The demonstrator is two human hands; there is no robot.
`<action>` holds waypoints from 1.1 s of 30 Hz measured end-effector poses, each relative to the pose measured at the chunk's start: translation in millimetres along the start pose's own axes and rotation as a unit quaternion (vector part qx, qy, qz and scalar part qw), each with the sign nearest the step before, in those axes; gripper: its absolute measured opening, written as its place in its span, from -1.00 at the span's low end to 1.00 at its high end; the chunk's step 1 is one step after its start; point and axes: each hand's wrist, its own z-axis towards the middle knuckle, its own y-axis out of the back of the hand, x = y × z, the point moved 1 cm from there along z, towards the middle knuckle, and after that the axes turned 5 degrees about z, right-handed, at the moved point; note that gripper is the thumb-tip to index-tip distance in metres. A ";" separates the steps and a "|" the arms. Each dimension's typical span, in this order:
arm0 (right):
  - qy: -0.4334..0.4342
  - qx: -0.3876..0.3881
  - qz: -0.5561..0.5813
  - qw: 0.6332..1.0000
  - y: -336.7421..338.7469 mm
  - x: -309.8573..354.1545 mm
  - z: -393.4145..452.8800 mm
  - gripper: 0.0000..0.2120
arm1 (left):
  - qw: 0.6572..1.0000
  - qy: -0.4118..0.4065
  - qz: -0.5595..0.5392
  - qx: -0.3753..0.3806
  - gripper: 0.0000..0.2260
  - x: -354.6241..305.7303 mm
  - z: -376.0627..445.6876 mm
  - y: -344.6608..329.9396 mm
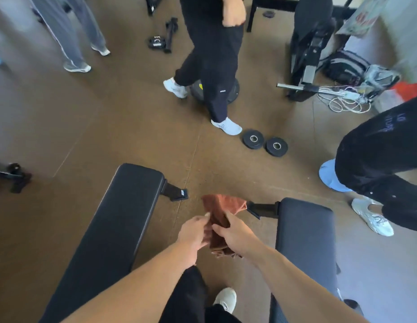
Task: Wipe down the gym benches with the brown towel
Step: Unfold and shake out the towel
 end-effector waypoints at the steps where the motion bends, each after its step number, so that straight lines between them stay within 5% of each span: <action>1: -0.002 0.017 0.010 1.000 4.2 13.3 12.3 -0.46 | 1.000 -0.014 -0.014 -0.015 -0.80 -14.7 9.0 0.9; 10: -0.026 0.065 0.094 0.993 44.4 150.1 147.2 -0.79 | 0.990 -0.014 -0.026 -0.137 -0.74 -147.5 139.2 62.3; 17: -0.008 0.022 0.009 1.000 101.9 262.8 237.8 -0.91 | 0.971 -0.048 0.070 -0.222 -0.74 -269.5 188.3 110.6; 22: 0.033 0.056 -0.139 0.988 132.5 335.6 303.6 -0.62 | 0.964 -0.126 0.205 -0.113 -0.24 -348.5 231.0 98.7; 27: 0.121 0.175 -0.297 0.931 167.8 432.4 364.3 -0.54 | 0.924 -0.176 0.297 -0.166 0.03 -434.5 257.7 99.7; 33: 0.217 0.248 -0.357 0.874 160.3 565.9 426.9 -0.66 | 0.910 -0.217 0.236 -0.262 -0.48 -499.0 283.0 146.0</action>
